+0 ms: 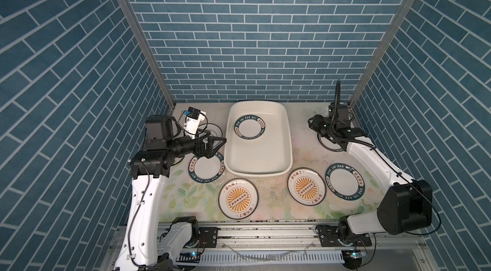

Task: Place the plates into the plastic bin on the countertop
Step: 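Move the right gripper toward the red-and-green-rimmed plate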

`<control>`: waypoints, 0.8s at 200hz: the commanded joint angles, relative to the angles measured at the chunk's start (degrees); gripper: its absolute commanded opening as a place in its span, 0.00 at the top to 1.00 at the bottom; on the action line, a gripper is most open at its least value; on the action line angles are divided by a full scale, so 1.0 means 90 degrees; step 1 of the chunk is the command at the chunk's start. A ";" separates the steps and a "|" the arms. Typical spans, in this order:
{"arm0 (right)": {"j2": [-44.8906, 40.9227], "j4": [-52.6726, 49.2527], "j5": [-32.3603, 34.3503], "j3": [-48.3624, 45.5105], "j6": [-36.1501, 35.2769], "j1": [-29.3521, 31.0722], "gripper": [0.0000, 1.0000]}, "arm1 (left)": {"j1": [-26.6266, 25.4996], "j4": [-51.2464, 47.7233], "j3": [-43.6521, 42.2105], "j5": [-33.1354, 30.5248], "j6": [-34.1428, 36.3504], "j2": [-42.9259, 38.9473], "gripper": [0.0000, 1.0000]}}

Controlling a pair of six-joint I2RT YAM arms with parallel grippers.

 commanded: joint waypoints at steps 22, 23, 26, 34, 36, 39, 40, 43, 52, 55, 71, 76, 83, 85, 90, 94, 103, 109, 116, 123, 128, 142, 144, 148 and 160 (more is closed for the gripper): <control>-0.1068 0.0186 0.0069 -0.1477 0.0457 -0.1079 0.49 | 0.0020 0.0105 -0.0149 0.0140 -0.0041 0.0047 0.00; -0.1076 0.0192 0.0063 -0.1499 0.0467 -0.1113 0.49 | 0.0020 0.0105 -0.0146 0.0140 -0.0044 0.0044 0.00; -0.1115 0.0201 0.0051 -0.1568 0.0495 -0.1204 0.49 | 0.0015 0.0102 -0.0150 0.0144 -0.0040 0.0042 0.00; -0.1198 0.0223 0.0021 -0.1736 0.0579 -0.1414 0.48 | 0.0020 0.0103 -0.0138 0.0157 -0.0041 0.0048 0.00; -0.1213 0.0233 0.0009 -0.1776 0.0603 -0.1467 0.48 | 0.0020 0.0099 -0.0142 0.0158 -0.0060 0.0046 0.00; -0.1241 0.0269 -0.0005 -0.1829 0.0635 -0.1541 0.48 | 0.0015 0.0095 -0.0128 0.0159 -0.0058 0.0045 0.00; -0.1246 0.0282 -0.0003 -0.1851 0.0639 -0.1578 0.49 | 0.0018 0.0095 -0.0125 0.0159 -0.0057 0.0043 0.00; -0.1270 0.0330 -0.0004 -0.1918 0.0658 -0.1658 0.48 | 0.0020 0.0094 -0.0126 0.0157 -0.0058 0.0042 0.00; -0.1304 0.0442 -0.0221 -0.2075 0.0711 -0.1920 0.48 | 0.0020 0.0102 -0.0116 0.0157 -0.0052 0.0034 0.01; -0.1304 0.0462 -0.0262 -0.2112 0.0745 -0.1998 0.48 | 0.0020 0.0095 -0.0114 0.0154 -0.0057 0.0035 0.00; -0.1300 0.0706 -0.0553 -0.2314 0.0826 -0.2357 0.48 | 0.0020 0.0122 -0.0136 0.0162 -0.0074 0.0038 0.00; -0.1283 0.0722 -0.0608 -0.2339 0.0840 -0.2456 0.48 | 0.0020 0.0133 -0.0142 0.0178 -0.0083 0.0040 0.00; -0.1262 0.0745 -0.0695 -0.2365 0.0858 -0.2567 0.48 | 0.0020 0.0136 -0.0147 0.0213 -0.0086 0.0040 0.00; -0.1249 0.0771 -0.0727 -0.2375 0.0858 -0.2598 0.49 | 0.0020 0.0139 -0.0144 0.0226 -0.0084 0.0041 0.00; -0.1234 0.0830 -0.0805 -0.2399 0.0849 -0.2654 0.49 | 0.0020 0.0141 -0.0157 0.0260 -0.0082 0.0033 0.00; -0.1209 0.0853 -0.0864 -0.2401 0.0841 -0.2706 0.49 | 0.0020 0.0143 -0.0158 0.0301 -0.0070 0.0038 0.01; -0.1139 0.0862 -0.0975 -0.2401 0.0838 -0.2821 0.49 | 0.0019 0.0151 -0.0163 0.0385 -0.0072 0.0038 0.00; -0.1075 0.0879 -0.1062 -0.2402 0.0838 -0.2886 0.49 | 0.0019 0.0153 -0.0170 0.0433 -0.0068 0.0048 0.00; -0.1014 0.0906 -0.1120 -0.2423 0.0829 -0.2987 0.49 | 0.0019 0.0163 -0.0175 0.0489 -0.0062 0.0042 0.00; -0.0954 0.0983 -0.1201 -0.2463 0.0847 -0.3083 0.49 | 0.0020 0.0162 -0.0178 0.0525 -0.0064 0.0044 0.00; -0.0917 0.1050 -0.1268 -0.2513 0.0865 -0.3153 0.49 | 0.0020 0.0164 -0.0185 0.0548 -0.0066 0.0043 0.00; -0.0803 0.1187 -0.1432 -0.2593 0.0869 -0.3313 0.48 | 0.0020 0.0163 -0.0190 0.0580 -0.0045 0.0043 0.00; -0.0782 0.1201 -0.1455 -0.2595 0.0870 -0.3333 0.48 | 0.0020 0.0160 -0.0191 0.0584 -0.0047 0.0042 0.01; -0.0733 0.1233 -0.1519 -0.2599 0.0860 -0.3376 0.48 | 0.0020 0.0162 -0.0198 0.0584 -0.0044 0.0044 0.00; -0.0545 0.1347 -0.1720 -0.2623 0.0858 -0.3494 0.48 | 0.0020 0.0163 -0.0195 0.0598 -0.0047 0.0042 0.00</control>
